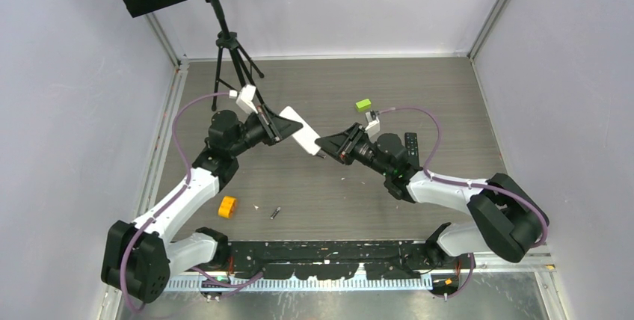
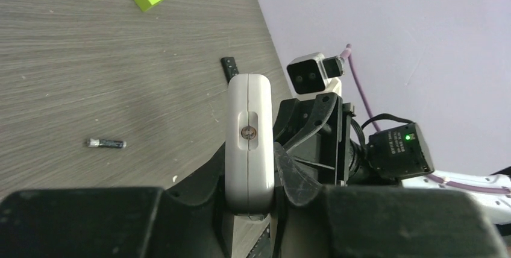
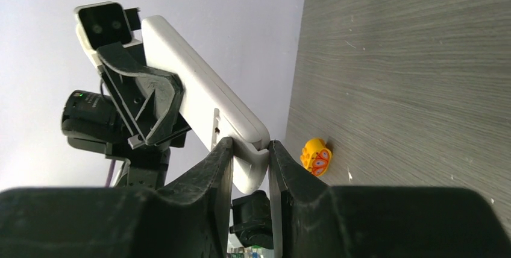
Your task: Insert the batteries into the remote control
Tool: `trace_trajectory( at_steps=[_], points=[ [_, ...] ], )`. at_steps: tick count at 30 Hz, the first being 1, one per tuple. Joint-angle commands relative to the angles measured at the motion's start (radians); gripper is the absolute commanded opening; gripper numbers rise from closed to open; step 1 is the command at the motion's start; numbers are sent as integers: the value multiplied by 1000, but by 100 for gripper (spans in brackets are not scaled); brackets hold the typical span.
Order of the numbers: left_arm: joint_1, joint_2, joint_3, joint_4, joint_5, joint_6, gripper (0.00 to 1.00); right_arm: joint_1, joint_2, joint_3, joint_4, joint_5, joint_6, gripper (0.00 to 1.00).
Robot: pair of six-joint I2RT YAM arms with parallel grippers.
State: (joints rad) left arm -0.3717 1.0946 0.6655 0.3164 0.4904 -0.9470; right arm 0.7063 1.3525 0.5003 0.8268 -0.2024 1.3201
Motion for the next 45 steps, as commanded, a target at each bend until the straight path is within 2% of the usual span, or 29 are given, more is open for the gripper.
trace_trajectory(
  at_steps=[1,4,9,15,19,21,26,28,33,39,45],
  points=[
    [-1,-20,32,-84,-76,129,0,1,-53,80,-109,-16,-21,9],
    [-1,-21,28,-98,-95,146,0,1,-49,113,-181,-27,-30,6],
    [-1,-14,21,-102,-113,148,0,1,-6,117,-133,-59,8,0],
    [-1,-3,15,-108,-122,168,0,-1,-8,100,-123,-42,-20,0],
    [-1,8,9,-116,-119,214,0,-22,-66,68,-146,-9,-74,0],
    [-1,7,5,-127,-117,255,0,-42,-127,57,-207,17,-126,0],
    [-1,-14,-22,-105,-86,308,0,-80,-249,50,-552,186,-327,0],
    [-1,-23,-30,-83,-69,311,0,-95,-259,26,-608,234,-370,0],
    [-1,-36,-30,-14,-3,296,0,-139,-219,-50,-592,216,-379,0],
    [-1,-18,-37,64,74,254,0,-174,-110,-115,-510,81,-371,0],
    [-1,-1,-43,101,94,216,0,-198,-31,-150,-489,42,-387,3]
  ],
)
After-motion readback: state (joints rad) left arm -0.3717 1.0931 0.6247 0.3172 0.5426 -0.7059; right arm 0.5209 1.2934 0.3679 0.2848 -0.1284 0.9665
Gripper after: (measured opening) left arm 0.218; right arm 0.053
